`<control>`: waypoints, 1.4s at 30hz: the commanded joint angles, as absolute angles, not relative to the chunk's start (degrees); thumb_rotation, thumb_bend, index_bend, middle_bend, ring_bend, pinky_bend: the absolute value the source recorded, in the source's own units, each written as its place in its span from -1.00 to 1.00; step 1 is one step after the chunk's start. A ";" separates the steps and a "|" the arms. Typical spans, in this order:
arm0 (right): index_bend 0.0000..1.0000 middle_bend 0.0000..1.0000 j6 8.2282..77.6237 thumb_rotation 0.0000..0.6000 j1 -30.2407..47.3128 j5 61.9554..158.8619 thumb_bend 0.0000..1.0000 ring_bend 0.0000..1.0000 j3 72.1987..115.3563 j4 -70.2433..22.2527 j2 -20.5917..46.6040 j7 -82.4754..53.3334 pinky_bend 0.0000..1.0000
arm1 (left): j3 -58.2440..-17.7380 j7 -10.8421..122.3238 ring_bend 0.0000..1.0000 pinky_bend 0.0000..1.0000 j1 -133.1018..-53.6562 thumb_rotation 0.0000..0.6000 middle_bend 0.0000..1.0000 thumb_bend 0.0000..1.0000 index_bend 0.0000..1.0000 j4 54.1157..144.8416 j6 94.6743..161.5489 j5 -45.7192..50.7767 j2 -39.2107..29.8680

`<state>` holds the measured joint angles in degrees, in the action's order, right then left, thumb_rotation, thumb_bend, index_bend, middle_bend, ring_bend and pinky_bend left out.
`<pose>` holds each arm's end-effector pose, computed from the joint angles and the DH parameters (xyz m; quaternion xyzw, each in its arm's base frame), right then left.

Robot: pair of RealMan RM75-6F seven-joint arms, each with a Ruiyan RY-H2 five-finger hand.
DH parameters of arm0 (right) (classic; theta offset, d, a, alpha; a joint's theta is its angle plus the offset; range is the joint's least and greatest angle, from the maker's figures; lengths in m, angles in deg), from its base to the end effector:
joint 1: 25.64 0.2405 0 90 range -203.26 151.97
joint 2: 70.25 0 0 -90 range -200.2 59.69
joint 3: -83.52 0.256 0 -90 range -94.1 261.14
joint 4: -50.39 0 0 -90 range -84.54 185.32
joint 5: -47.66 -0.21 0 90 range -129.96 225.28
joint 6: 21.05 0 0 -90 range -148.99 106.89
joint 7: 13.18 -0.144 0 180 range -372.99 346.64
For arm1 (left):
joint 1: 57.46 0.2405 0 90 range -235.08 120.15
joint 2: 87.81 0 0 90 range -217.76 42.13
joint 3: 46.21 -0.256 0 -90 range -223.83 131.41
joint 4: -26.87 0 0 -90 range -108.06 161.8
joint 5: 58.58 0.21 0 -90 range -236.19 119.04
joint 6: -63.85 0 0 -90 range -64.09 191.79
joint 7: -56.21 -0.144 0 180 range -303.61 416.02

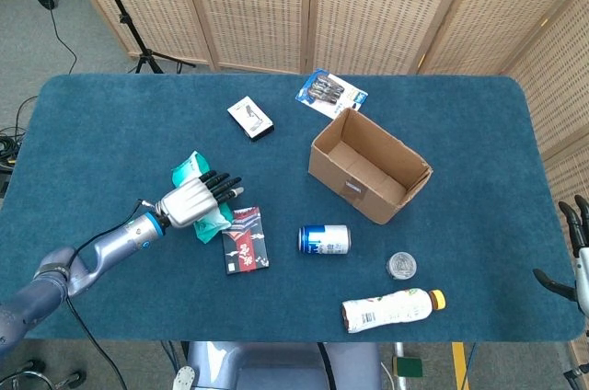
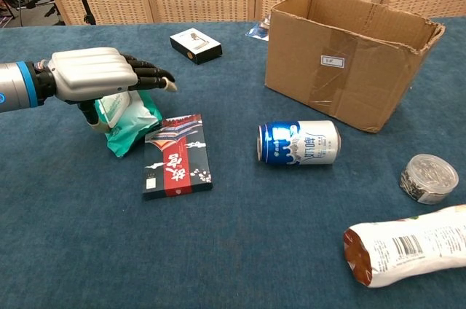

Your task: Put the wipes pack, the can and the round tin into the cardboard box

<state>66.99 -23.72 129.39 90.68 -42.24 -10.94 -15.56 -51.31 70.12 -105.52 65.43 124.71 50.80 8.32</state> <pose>-0.3238 -0.1791 0.2079 0.5424 -0.3660 0.3929 0.6462 -0.2087 0.3815 -0.0232 -0.8954 -0.0889 -0.3023 0.3147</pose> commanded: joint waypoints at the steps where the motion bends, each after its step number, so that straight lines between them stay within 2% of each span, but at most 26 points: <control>1: -1.00 -1.00 66.98 1.00 -23.77 129.48 -1.00 -1.00 90.66 -42.17 -11.09 -15.99 -1.00 | -52.02 70.28 -0.01 0.15 -105.08 1.00 0.07 -0.44 0.36 64.39 128.77 51.15 8.37; 5: -1.00 -1.00 67.01 1.00 -23.88 129.83 -1.00 -1.00 90.47 -42.22 -11.29 -16.44 -1.00 | -52.56 70.36 0.04 0.20 -104.85 1.00 0.13 -0.25 0.44 63.85 131.26 50.86 7.73; 13: -1.00 -1.00 67.39 1.00 -24.15 130.37 -1.00 -1.00 90.29 -42.62 -11.70 -17.12 -1.00 | -51.15 68.13 0.04 0.20 -105.33 1.00 0.13 -0.19 0.45 66.40 136.56 49.83 3.91; 15: -1.00 -1.00 67.56 1.00 -24.28 130.69 -1.00 -1.00 90.18 -42.84 -11.97 -17.65 -1.00 | -48.86 65.56 0.04 0.20 -106.69 1.00 0.13 -0.19 0.46 68.74 141.04 49.77 0.11; 17: -1.00 -1.00 67.58 1.00 -24.33 130.91 -1.00 -1.00 90.10 -42.94 -12.20 -18.10 -1.00 | -47.34 64.41 0.04 0.20 -107.97 1.00 0.13 -0.20 0.46 72.71 142.40 49.38 -3.08; 20: -1.00 -1.00 67.70 1.00 -24.40 131.19 -1.00 -1.00 90.09 -43.11 -12.55 -18.87 -1.00 | -42.83 61.64 0.04 0.20 -111.21 1.00 0.13 -0.21 0.46 80.82 143.59 47.81 -7.46; 25: -1.00 -1.00 67.56 1.00 -24.33 131.34 -1.00 -1.00 90.11 -43.19 -12.92 -19.72 -1.00 | -36.76 57.41 0.04 0.20 -116.51 1.00 0.13 -0.24 0.46 90.66 139.93 44.64 -10.13; 28: -1.00 -1.00 67.15 1.00 -24.23 131.16 -1.00 -1.00 90.09 -43.04 -13.02 -20.13 -1.00 | -33.19 54.53 0.04 0.20 -121.25 1.00 0.13 -0.28 0.46 94.13 135.61 42.91 -8.80; 34: -1.00 -1.00 65.74 1.00 -23.92 129.97 -1.00 -1.00 90.21 -42.25 -13.13 -21.05 -1.00 | -29.52 50.56 0.04 0.20 -128.82 1.00 0.13 -0.29 0.46 90.47 127.83 39.30 -1.87; 42: -1.00 -1.00 64.38 1.00 -23.75 127.87 -1.00 -1.00 90.81 -41.17 -13.33 -22.77 -1.00 | -27.23 49.08 0.04 0.20 -134.35 1.00 0.13 -0.29 0.46 83.03 120.37 32.51 8.43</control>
<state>64.65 -23.79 128.23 90.65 -41.41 -13.28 -22.46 -28.28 49.73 -132.13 85.67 122.84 34.82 4.99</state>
